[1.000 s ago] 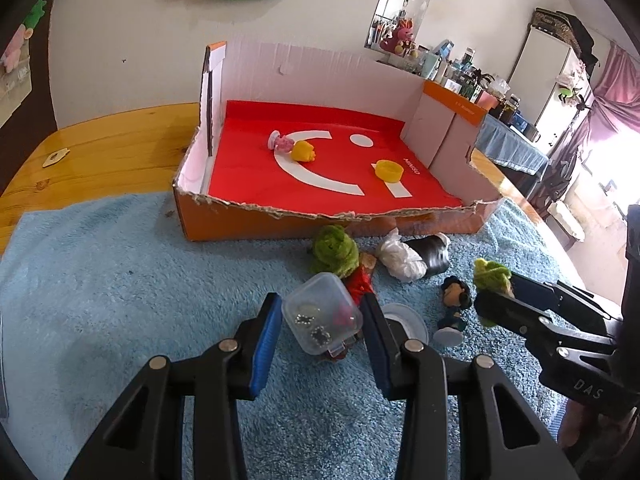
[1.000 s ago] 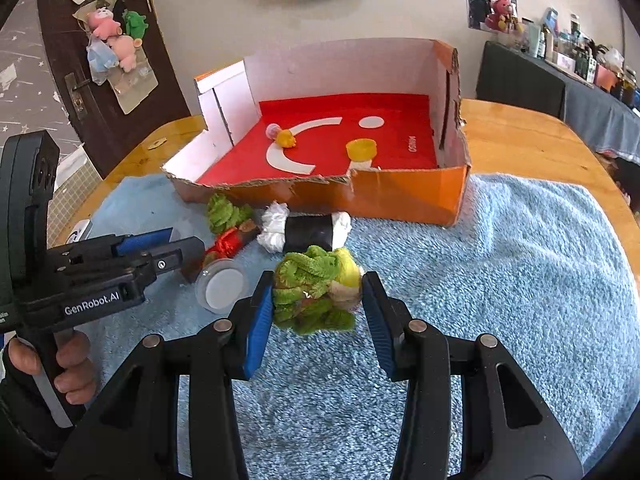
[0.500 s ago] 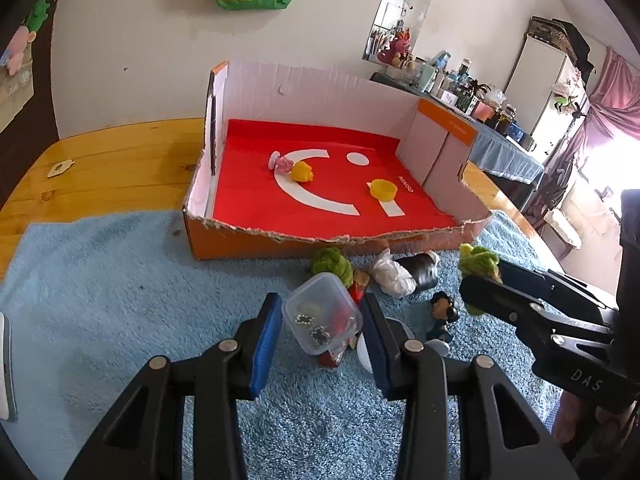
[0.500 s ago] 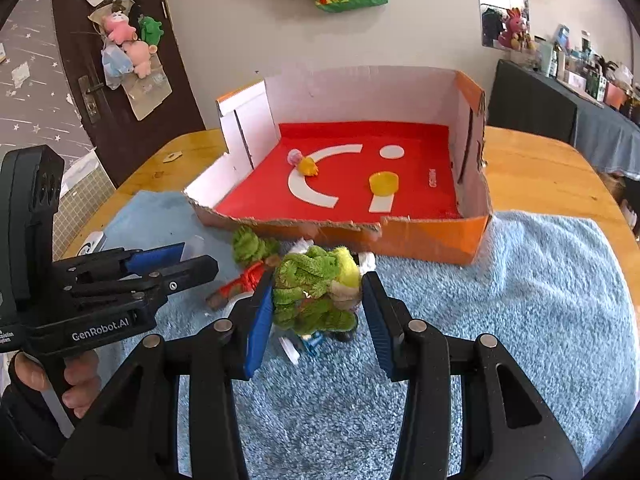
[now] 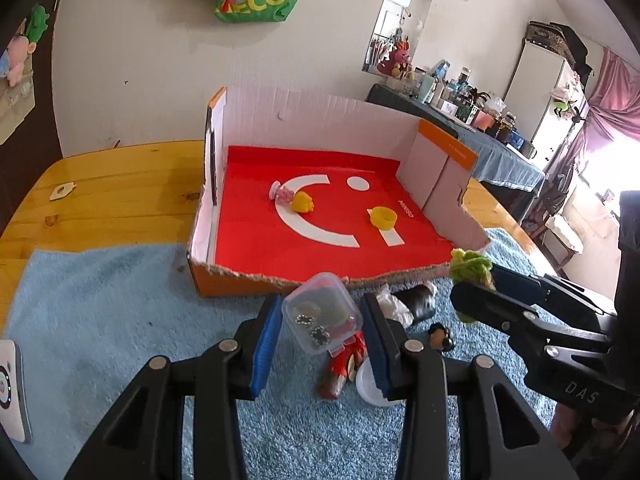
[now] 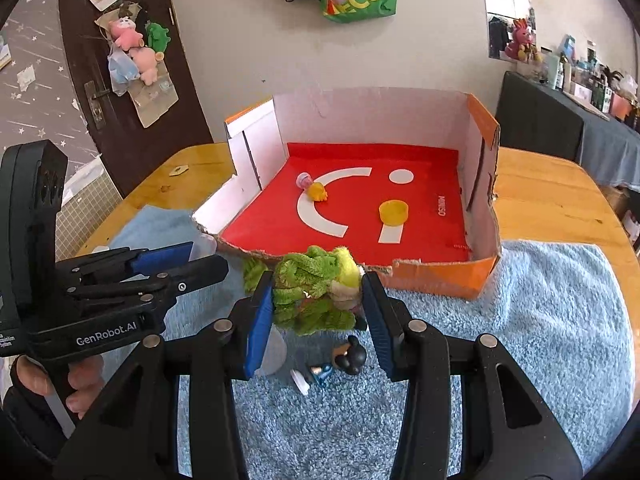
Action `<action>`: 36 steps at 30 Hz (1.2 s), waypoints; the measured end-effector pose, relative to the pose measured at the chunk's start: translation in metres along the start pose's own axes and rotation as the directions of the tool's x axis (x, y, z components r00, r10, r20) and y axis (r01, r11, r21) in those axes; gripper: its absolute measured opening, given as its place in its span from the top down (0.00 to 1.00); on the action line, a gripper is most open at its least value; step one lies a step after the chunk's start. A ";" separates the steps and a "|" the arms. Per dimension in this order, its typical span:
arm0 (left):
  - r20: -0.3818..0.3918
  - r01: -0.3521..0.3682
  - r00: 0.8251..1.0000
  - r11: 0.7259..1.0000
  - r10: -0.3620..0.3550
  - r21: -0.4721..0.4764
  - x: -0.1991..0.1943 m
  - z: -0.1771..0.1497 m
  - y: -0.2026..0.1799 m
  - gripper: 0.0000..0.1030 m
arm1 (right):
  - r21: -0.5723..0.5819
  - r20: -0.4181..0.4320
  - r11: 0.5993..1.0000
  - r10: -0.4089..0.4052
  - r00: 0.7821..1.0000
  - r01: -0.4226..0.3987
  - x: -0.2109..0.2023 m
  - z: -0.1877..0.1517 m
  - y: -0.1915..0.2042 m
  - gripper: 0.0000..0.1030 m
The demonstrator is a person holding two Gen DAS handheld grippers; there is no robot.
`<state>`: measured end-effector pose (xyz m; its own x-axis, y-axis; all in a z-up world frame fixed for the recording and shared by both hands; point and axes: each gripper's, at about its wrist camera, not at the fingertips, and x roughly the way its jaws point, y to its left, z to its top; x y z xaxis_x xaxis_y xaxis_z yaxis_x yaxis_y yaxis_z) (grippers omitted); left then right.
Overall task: Organize objects
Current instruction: 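Lift the clear screw box with left tool while right tool lifts the green lettuce toy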
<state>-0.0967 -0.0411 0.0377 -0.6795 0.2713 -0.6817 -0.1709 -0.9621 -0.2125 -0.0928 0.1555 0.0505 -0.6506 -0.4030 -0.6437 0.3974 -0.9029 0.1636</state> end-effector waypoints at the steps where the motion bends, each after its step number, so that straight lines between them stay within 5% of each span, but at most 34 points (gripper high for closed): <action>1: 0.001 -0.001 1.000 1.000 0.001 0.001 0.000 0.002 0.000 0.59 | 0.000 0.002 1.000 0.000 1.000 0.000 -0.001 0.001 -0.001 0.60; 20: -0.008 -0.013 1.000 1.000 0.013 0.006 0.022 0.041 0.000 0.59 | -0.004 -0.008 1.000 -0.004 1.000 0.004 0.019 0.036 -0.014 0.60; 36: -0.088 -0.036 0.995 0.999 0.037 0.017 0.060 0.054 0.005 0.59 | 0.017 -0.099 0.998 -0.052 0.994 0.054 0.053 0.043 -0.033 0.60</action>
<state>-0.1769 -0.0312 0.0334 -0.6201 0.2367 -0.7480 -0.1586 -0.9715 -0.1759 -0.1684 0.1575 0.0432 -0.6028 -0.3386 -0.7225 0.3503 -0.9259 0.1416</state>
